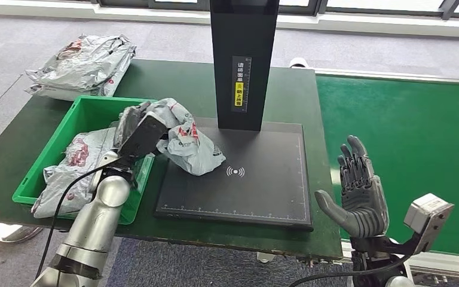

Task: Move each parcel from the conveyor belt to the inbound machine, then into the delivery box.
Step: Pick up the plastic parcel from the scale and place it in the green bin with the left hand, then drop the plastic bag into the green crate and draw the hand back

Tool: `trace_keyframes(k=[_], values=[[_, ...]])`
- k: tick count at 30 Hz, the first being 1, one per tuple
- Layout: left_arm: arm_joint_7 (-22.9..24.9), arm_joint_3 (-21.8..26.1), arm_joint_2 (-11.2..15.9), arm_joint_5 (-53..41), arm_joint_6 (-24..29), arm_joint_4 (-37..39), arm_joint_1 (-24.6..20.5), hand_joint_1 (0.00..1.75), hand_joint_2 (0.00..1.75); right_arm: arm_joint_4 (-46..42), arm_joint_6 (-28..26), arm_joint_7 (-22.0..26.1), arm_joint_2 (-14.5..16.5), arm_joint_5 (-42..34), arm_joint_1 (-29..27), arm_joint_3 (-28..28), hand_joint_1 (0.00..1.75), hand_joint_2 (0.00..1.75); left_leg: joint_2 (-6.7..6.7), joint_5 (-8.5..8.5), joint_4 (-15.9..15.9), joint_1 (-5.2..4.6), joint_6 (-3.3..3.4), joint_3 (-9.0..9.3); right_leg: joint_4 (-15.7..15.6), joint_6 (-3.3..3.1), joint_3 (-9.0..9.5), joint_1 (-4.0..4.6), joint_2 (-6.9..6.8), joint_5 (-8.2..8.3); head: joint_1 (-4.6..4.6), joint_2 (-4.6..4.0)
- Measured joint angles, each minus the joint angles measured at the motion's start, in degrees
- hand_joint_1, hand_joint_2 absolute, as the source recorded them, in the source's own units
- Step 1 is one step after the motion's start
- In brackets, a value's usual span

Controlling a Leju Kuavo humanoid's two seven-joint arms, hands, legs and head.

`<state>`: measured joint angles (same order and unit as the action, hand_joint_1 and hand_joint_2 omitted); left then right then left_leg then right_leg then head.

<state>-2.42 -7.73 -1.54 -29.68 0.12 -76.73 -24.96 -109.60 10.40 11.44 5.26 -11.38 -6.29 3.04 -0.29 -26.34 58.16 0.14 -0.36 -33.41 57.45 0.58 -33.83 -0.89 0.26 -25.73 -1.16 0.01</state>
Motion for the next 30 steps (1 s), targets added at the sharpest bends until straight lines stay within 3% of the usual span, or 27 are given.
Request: trace_keyframes(k=[4,10,23,27,30], values=[[0.8,3.9,1.4,-0.2,3.4,-7.9,1.6,1.75,1.75,-0.8,-0.1,0.0,0.2,0.1,-0.9,-1.1,0.0,1.75,0.01,-0.01,0.0,0.01,-0.01,-0.02,0.0,-0.02,-0.04,0.01,0.02,-0.02,0.02,0.01],[1.0,7.1,2.6,-0.8,3.9,-14.0,2.8,1.75,1.75,-0.8,0.0,0.0,0.4,0.0,-1.5,-1.9,0.0,1.75,-0.03,-0.01,0.0,0.02,-0.01,-0.03,0.0,-0.05,-0.03,0.03,-0.03,-0.06,0.01,0.0],[1.2,8.2,3.3,-2.8,4.6,-16.3,3.3,1.75,1.75,-0.8,0.2,0.0,0.6,0.0,-1.7,-2.1,0.0,1.75,-0.03,0.0,0.0,0.02,-0.02,-0.03,0.0,-0.05,-0.02,0.02,-0.02,-0.03,0.0,-0.01],[2.1,9.4,5.1,-6.1,4.5,-16.3,2.6,1.75,1.75,-0.7,1.2,0.5,0.6,-0.3,-1.9,-2.2,0.0,1.75,0.02,0.0,0.0,0.04,-0.03,-0.03,0.0,-0.06,-0.09,0.05,0.02,-0.03,0.01,0.01],[2.5,11.0,7.4,-7.8,3.4,-15.0,-0.3,1.75,1.75,-0.4,2.1,1.1,0.6,-0.7,-1.9,-2.2,0.0,1.75,0.0,0.06,0.0,0.08,-0.11,-0.06,0.0,-0.08,-0.13,0.1,0.01,-0.03,0.01,0.01]])
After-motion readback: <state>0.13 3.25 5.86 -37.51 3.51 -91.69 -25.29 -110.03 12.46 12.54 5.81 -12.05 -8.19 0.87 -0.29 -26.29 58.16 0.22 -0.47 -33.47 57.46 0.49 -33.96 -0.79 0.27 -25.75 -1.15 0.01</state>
